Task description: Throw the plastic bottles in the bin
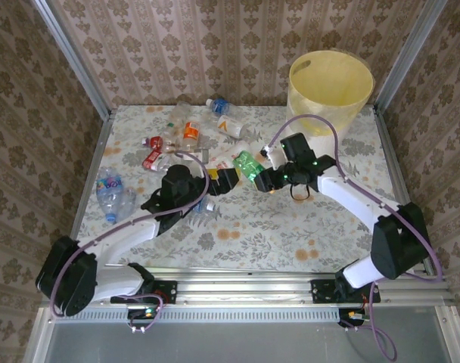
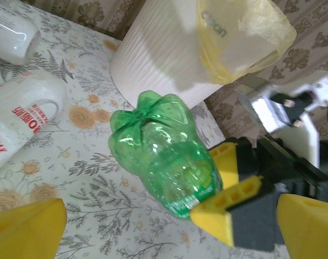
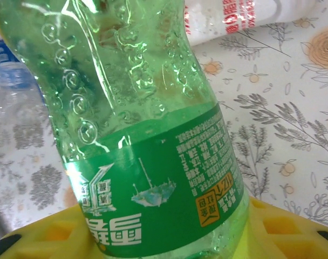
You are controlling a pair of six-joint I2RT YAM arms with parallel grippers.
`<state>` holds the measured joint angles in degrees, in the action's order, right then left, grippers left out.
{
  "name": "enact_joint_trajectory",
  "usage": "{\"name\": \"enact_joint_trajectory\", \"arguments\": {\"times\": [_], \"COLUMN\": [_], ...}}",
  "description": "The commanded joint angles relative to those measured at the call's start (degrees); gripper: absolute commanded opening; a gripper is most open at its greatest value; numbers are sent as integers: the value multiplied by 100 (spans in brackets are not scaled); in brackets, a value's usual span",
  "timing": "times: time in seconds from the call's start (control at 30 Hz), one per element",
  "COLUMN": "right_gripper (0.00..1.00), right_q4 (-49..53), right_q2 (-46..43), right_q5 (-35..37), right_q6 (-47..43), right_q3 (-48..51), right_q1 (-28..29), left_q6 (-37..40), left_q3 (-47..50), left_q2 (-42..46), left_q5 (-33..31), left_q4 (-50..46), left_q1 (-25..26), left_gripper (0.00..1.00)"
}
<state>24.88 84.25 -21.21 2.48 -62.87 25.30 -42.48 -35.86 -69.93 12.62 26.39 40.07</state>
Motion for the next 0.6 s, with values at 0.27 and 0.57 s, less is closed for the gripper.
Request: {"name": "enact_joint_trajectory", "arguments": {"times": [0.27, 0.57], "right_gripper": [44, 44], "right_q4": [-398, -357], "right_q2": [-779, -909], "right_q5": [-813, -1026], "right_q6": [262, 174], "right_q3": [468, 583], "right_q1": [80, 168], "left_q6": [-410, -454], "left_q3": [-365, -477], "left_q2": [-825, -1055], "left_q5": [324, 372], "left_q4": [1208, 1386], "left_q1": [232, 257], "left_gripper": [93, 90]}}
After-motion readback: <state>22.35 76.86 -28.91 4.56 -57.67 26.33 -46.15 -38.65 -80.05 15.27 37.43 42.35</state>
